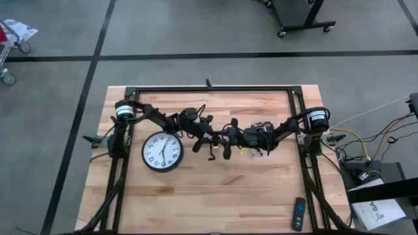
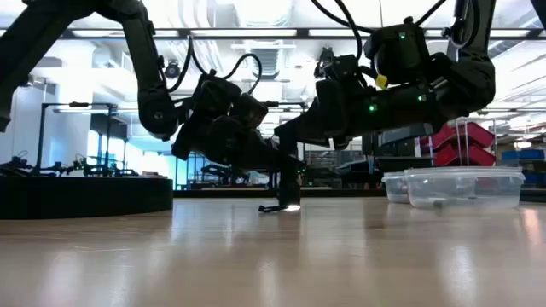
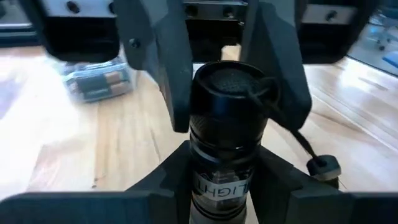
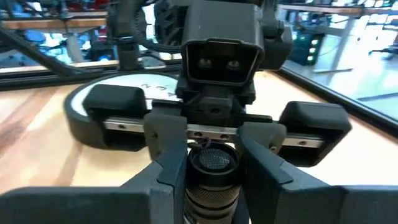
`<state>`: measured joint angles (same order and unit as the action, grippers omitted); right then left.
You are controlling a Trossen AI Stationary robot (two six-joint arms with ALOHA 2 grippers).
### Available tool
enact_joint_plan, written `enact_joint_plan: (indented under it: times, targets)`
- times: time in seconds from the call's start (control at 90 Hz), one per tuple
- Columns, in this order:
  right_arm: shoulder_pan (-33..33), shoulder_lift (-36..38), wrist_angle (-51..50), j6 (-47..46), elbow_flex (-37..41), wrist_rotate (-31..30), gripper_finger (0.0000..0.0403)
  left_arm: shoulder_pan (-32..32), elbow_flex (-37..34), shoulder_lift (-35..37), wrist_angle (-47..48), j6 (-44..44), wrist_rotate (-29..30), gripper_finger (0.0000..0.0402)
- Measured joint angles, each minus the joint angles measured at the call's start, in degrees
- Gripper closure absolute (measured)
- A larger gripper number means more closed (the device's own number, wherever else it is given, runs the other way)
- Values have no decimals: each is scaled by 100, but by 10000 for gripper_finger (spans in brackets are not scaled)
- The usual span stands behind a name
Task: Insert battery
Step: Close the black battery compartment
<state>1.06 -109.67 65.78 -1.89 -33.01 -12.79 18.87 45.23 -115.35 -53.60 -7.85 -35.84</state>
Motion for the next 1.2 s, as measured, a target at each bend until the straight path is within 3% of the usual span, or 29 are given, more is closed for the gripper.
enact_joint_plan:
  times: [0.822, 0.967, 1.044, 1.2]
  targets:
    - [11, -15, -515, 10, -301, -1730, 312, -290, 76, 9, -223, 458, 2673, 306]
    - [6, -4, -778, 19, -422, -1805, 312, -358, 79, 7, -242, 353, 2712, 295]
    - [9, -4, -776, -51, -428, -1753, 312, -330, 46, 16, -396, 299, 2561, 257]
    - [9, -4, -769, -143, -426, -1480, 312, -92, -105, 31, -366, 302, 1656, 183]
